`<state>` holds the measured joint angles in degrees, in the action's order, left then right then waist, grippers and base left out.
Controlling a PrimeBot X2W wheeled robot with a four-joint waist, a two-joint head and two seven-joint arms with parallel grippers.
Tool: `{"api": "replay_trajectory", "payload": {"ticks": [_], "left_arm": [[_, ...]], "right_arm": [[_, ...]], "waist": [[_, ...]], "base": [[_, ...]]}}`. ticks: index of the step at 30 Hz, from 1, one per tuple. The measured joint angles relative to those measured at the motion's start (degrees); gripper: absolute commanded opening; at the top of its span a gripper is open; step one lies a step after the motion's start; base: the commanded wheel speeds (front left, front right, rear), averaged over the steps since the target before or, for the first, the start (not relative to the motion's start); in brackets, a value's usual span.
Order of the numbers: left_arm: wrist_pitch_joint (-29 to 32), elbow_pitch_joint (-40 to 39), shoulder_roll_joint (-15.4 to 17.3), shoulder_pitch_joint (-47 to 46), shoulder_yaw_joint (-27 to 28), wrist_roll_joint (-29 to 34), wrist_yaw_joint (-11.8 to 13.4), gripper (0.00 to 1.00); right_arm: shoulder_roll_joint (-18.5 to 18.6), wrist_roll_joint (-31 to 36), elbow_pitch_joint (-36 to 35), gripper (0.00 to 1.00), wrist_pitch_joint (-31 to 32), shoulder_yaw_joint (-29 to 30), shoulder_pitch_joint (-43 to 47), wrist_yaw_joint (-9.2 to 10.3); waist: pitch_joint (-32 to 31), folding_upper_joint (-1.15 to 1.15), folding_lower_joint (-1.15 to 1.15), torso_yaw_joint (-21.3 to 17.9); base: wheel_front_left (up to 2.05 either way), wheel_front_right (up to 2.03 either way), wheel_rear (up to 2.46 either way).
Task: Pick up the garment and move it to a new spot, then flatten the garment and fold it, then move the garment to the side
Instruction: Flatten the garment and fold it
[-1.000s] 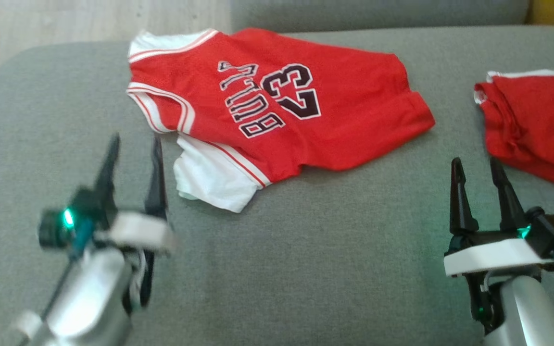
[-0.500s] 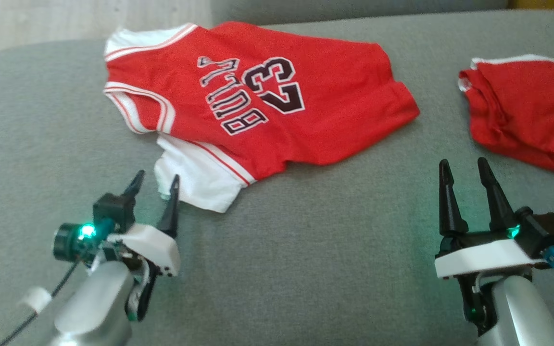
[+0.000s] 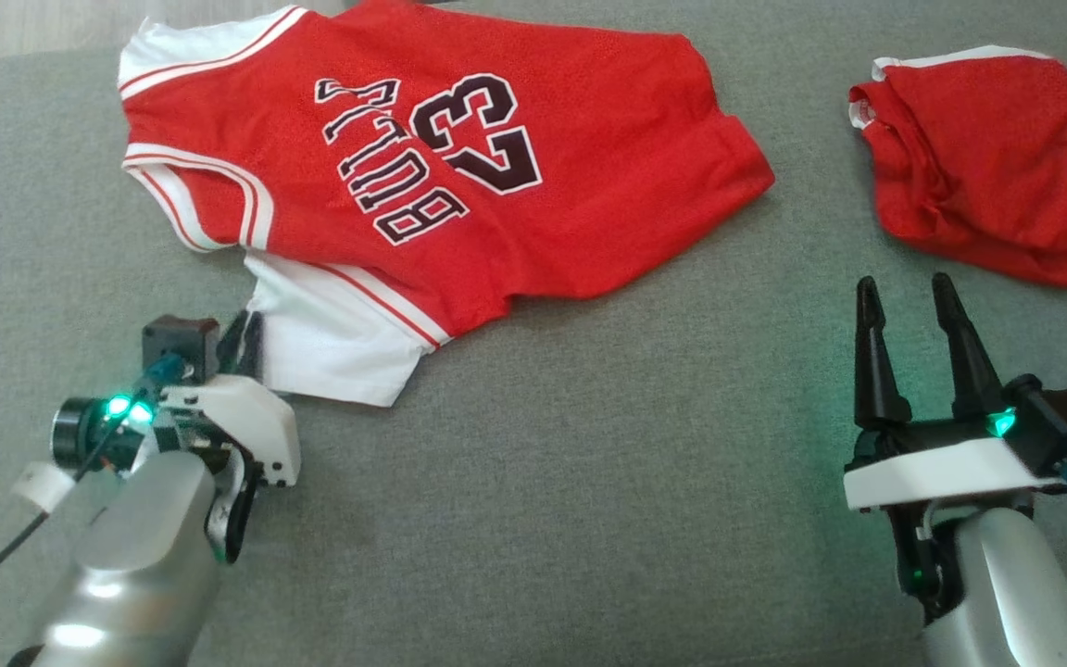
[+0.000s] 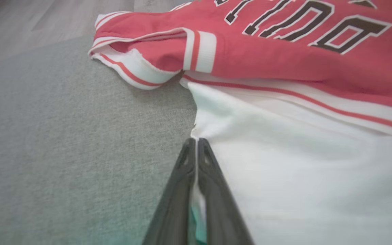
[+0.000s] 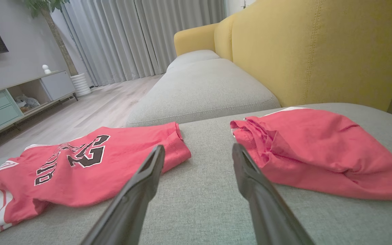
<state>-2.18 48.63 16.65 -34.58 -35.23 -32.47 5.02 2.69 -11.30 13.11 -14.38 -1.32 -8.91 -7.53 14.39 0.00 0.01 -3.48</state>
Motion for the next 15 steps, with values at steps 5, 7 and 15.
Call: {"api": "replay_trajectory", "payload": {"ticks": [5,7,15], "left_arm": [[-5.37,2.11,-0.78,0.01,1.24,-0.85,1.14,0.0],[-8.22,2.22,-0.65,0.01,2.55,-0.85,2.13,0.0],[-11.88,-1.09,0.04,1.24,6.83,-1.43,5.8,0.0]], "right_arm": [[0.0,-0.23,0.19,1.0,0.0,0.23,0.03,0.0],[0.0,-0.22,0.37,1.0,0.0,0.25,0.04,0.0],[0.0,-0.22,1.01,1.0,0.0,0.16,0.36,0.0]], "waist": [[-1.13,0.0,0.0,1.19],[-1.77,0.0,-0.01,1.82],[-4.56,0.0,-0.01,4.47]], "base": [[0.0,0.0,0.0],[0.0,0.0,0.0],[0.0,0.0,0.0]]}}
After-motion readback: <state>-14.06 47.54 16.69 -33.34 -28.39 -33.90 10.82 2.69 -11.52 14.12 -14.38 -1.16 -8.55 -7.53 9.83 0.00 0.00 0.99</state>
